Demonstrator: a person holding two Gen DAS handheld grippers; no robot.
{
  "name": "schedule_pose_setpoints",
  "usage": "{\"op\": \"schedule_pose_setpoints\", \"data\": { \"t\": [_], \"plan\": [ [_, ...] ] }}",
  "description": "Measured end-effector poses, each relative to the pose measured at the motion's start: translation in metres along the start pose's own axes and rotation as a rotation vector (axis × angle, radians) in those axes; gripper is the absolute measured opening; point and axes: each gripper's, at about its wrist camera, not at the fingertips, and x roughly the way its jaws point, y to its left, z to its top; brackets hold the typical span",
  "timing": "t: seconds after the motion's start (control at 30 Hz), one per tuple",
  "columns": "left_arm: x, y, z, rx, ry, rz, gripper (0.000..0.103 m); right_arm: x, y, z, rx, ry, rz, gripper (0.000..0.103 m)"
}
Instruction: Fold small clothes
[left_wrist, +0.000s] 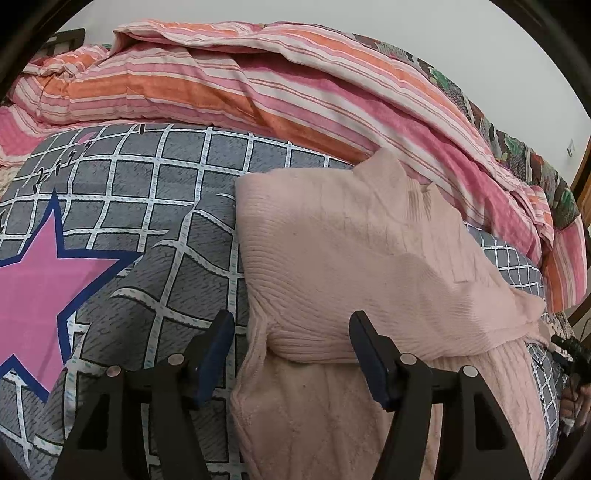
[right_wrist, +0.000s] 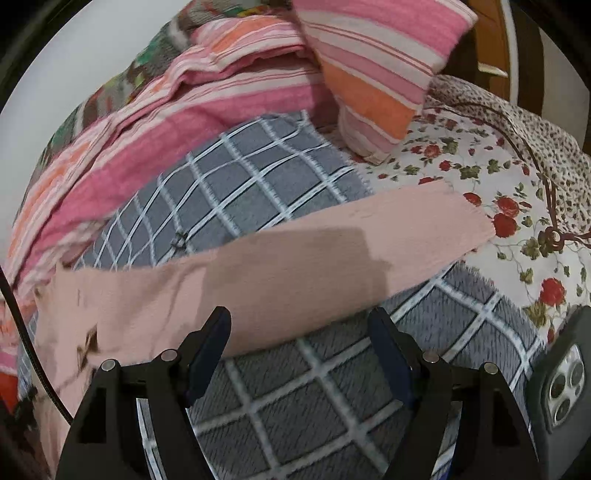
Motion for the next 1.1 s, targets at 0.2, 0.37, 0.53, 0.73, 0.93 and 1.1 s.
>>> {"op": "schedule_pose_setpoints", "data": {
  "t": [0.2, 0.37, 0.53, 0.73, 0.93, 1.1],
  "plan": [
    [0.002, 0.000, 0.001, 0.004, 0.006, -0.014, 0.063, 0.011, -0.013, 0.015, 0.056, -0.028, -0.001, 0.063],
    [0.001, 0.001, 0.001, 0.003, 0.003, -0.020, 0.063, 0.016, -0.021, 0.021, 0.093, -0.050, -0.039, 0.008],
    [-0.002, 0.003, 0.002, -0.009, -0.005, -0.019, 0.064, 0.003, -0.014, 0.018, 0.052, -0.121, -0.023, 0.006],
    [-0.014, 0.013, 0.002, -0.053, -0.038, -0.011, 0.068, -0.049, 0.036, 0.015, -0.123, -0.332, -0.106, 0.006],
    [-0.034, 0.015, 0.002, -0.023, -0.084, 0.015, 0.070, -0.083, 0.119, 0.010, -0.258, -0.391, -0.057, 0.006],
    [-0.050, 0.031, 0.006, -0.061, -0.105, 0.008, 0.073, -0.103, 0.214, -0.014, -0.408, -0.408, 0.012, 0.006]
  ]
}}
